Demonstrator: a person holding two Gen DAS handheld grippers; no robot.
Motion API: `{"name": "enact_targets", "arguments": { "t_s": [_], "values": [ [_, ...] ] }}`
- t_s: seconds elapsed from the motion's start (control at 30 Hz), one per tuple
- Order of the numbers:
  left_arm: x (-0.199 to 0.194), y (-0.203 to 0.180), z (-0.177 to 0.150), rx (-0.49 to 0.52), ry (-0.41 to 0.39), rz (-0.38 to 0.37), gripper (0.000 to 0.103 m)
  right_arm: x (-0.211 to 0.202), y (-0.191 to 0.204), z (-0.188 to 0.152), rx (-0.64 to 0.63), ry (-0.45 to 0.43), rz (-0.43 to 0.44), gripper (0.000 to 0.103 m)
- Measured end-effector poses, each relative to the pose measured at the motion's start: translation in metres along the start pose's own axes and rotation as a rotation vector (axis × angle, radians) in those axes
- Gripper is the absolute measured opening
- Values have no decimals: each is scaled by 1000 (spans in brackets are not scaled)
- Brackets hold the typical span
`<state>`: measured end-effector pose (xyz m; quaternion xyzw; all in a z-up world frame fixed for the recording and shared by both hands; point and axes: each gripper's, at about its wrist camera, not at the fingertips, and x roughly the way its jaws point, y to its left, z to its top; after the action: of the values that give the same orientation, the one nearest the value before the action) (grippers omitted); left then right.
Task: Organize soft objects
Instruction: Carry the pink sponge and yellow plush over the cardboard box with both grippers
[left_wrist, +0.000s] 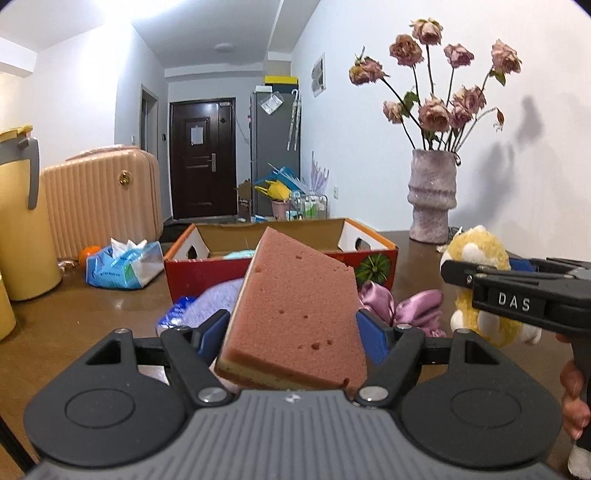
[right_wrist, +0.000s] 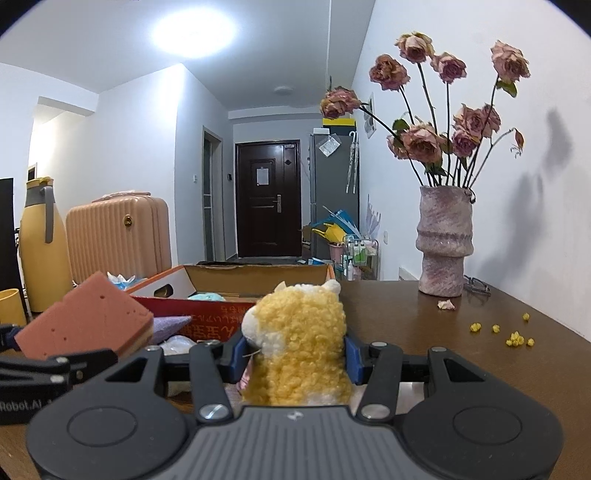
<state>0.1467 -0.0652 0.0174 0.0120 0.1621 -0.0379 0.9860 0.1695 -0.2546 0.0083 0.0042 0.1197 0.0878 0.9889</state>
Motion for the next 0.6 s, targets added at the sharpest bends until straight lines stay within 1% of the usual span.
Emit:
{"name": "enact_targets", "arguments": {
  "t_s": [0.17, 0.6],
  "values": [
    [4, 8, 11, -14, -24, 16, 75, 4, 7, 9, -14, -19, 6, 50],
    [23, 23, 33, -57, -41, 40, 75, 22, 20, 26, -38, -54, 13, 50]
  ]
}}
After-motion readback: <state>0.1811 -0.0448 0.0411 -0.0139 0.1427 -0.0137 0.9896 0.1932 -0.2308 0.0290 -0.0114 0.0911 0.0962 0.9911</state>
